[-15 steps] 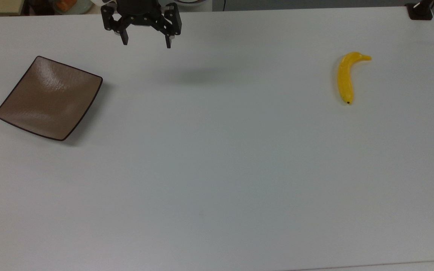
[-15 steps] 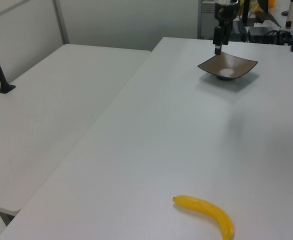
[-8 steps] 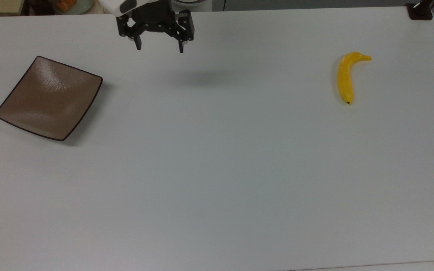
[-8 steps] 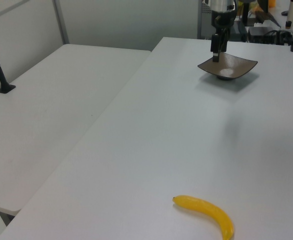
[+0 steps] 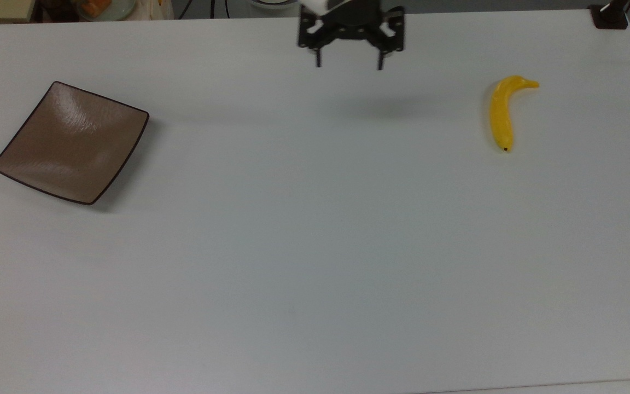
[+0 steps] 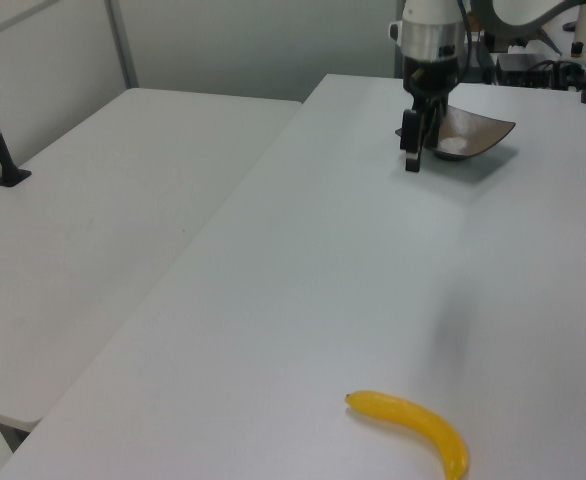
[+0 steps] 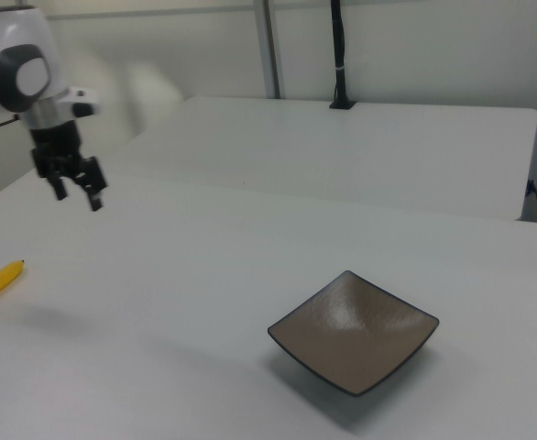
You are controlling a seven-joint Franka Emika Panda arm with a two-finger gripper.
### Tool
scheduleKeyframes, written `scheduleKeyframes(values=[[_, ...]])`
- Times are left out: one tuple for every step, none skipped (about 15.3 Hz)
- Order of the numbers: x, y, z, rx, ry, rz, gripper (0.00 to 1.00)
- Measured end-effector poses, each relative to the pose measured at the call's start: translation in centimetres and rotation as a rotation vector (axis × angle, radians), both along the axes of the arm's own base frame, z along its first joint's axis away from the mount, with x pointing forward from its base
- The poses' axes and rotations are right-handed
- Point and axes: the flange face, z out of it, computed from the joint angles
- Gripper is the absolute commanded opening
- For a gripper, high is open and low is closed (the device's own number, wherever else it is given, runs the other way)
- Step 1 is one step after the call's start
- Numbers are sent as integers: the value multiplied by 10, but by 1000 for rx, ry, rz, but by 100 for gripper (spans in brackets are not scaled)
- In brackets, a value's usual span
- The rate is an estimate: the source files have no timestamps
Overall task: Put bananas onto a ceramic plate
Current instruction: 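Move the open gripper across the table toward the yellow banana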
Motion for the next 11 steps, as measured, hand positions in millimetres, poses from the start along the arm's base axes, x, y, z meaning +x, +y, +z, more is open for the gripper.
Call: scheduleKeyframes(values=[[-7, 23, -3, 6, 0, 7, 100], [-17, 58, -8, 22, -13, 10, 100], [-25, 79, -12, 31, -15, 9, 100], [-32, 99, -17, 38, -11, 6, 100], [-40, 116, -23, 41, -1, 8, 100], [-48, 136, -32, 50, 6, 9, 100], [-51, 156, -40, 79, -11, 0, 100], [-55, 175, -50, 107, -22, -22, 100], [-59, 192, -65, 124, -14, -52, 100], [-60, 202, -79, 130, 0, -74, 100], [-62, 210, -93, 130, 20, -91, 100]])
